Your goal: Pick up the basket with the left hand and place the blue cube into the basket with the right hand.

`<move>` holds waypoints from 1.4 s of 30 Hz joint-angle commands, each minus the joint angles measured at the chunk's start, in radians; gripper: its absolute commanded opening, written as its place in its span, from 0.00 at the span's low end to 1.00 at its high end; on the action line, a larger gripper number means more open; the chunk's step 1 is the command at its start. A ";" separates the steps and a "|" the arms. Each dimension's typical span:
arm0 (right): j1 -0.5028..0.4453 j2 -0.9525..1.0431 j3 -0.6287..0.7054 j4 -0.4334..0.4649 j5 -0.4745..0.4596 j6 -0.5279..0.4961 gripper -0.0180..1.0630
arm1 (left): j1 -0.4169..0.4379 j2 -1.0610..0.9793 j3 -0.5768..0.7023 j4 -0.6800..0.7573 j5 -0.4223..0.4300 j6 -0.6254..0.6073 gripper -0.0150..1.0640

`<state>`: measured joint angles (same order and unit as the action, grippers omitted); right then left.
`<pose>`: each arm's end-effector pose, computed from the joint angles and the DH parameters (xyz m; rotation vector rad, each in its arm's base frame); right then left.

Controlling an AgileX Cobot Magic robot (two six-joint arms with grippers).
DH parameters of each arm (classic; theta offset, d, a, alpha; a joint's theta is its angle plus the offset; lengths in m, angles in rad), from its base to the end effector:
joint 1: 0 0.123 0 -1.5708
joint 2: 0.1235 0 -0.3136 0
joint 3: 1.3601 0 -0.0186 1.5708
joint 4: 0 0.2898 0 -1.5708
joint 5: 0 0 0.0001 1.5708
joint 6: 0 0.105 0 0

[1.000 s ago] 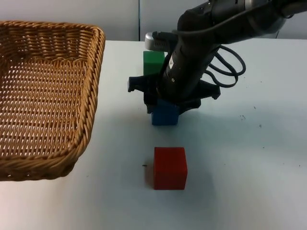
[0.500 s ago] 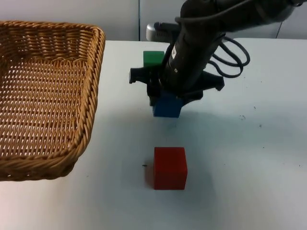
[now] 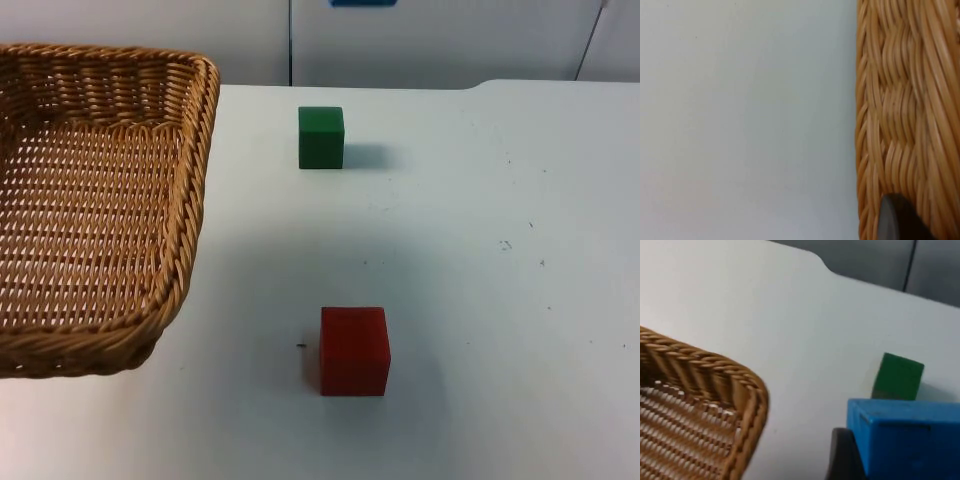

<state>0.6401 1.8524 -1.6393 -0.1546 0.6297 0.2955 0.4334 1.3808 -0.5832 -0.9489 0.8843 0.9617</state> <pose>0.3986 0.2849 0.3219 -0.4989 2.2826 0.3031 0.2369 0.0368 0.1818 -0.1423 2.5915 -0.7619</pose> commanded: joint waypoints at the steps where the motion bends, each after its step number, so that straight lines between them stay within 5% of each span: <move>1: 0.031 -0.031 -0.008 -0.005 -0.017 -0.043 0.01 | 0.004 -0.011 -0.001 -0.033 0.023 -0.001 0.01; 15: 0.222 0.058 -0.146 -0.023 0.033 -0.148 0.01 | 0.002 -0.011 -0.001 -0.035 0.027 -0.001 0.01; 33: 0.268 0.308 -0.146 0.161 -0.040 -0.283 0.01 | 0.002 -0.011 -0.001 -0.035 0.027 -0.001 0.01; 42: 0.268 0.356 -0.146 0.186 -0.072 -0.308 0.01 | 0.002 -0.011 -0.001 -0.037 0.031 -0.001 0.01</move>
<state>0.9028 2.2048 -1.7792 0.0210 0.5738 0.0000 0.4334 1.3808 -0.5832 -0.9433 0.8882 0.9617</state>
